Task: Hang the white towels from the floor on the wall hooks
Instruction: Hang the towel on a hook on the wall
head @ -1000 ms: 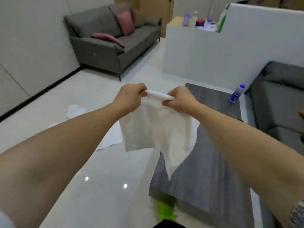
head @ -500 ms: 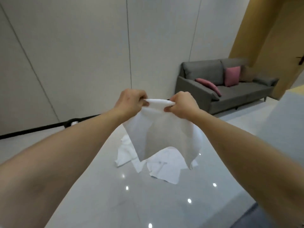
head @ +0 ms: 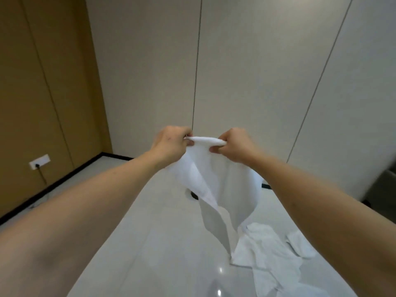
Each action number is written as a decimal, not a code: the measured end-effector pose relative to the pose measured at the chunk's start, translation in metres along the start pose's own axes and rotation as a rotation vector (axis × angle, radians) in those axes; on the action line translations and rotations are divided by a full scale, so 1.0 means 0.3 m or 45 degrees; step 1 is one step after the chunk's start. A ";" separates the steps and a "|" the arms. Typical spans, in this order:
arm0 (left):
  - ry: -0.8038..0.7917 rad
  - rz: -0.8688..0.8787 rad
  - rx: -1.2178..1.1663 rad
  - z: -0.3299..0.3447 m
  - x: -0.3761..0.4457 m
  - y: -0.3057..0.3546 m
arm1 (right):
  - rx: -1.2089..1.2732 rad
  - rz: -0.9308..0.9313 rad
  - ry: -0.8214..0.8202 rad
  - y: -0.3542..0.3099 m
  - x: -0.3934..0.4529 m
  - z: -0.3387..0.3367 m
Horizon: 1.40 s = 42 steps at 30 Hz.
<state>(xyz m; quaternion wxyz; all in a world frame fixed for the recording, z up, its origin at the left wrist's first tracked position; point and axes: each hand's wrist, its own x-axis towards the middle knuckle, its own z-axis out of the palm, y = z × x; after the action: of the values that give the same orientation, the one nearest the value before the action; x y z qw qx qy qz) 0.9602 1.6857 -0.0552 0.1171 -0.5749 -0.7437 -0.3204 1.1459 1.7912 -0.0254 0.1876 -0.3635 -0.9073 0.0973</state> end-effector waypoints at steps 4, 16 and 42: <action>0.001 -0.118 0.101 -0.176 0.074 -0.366 | 0.044 -0.179 0.015 -0.300 0.276 0.119; 0.126 -0.534 0.435 -0.696 0.120 -1.282 | 0.188 -0.560 -0.144 -1.210 0.966 0.539; 0.461 -1.004 0.782 -1.425 0.376 -2.644 | 0.642 -1.404 -0.362 -2.880 2.023 1.164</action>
<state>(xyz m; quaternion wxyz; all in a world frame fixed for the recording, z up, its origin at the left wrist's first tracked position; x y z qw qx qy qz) 0.1043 1.4064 0.0628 0.2773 -0.1265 -0.9308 -0.2018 0.0602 1.5804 0.0904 0.1677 0.2304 -0.9267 0.2448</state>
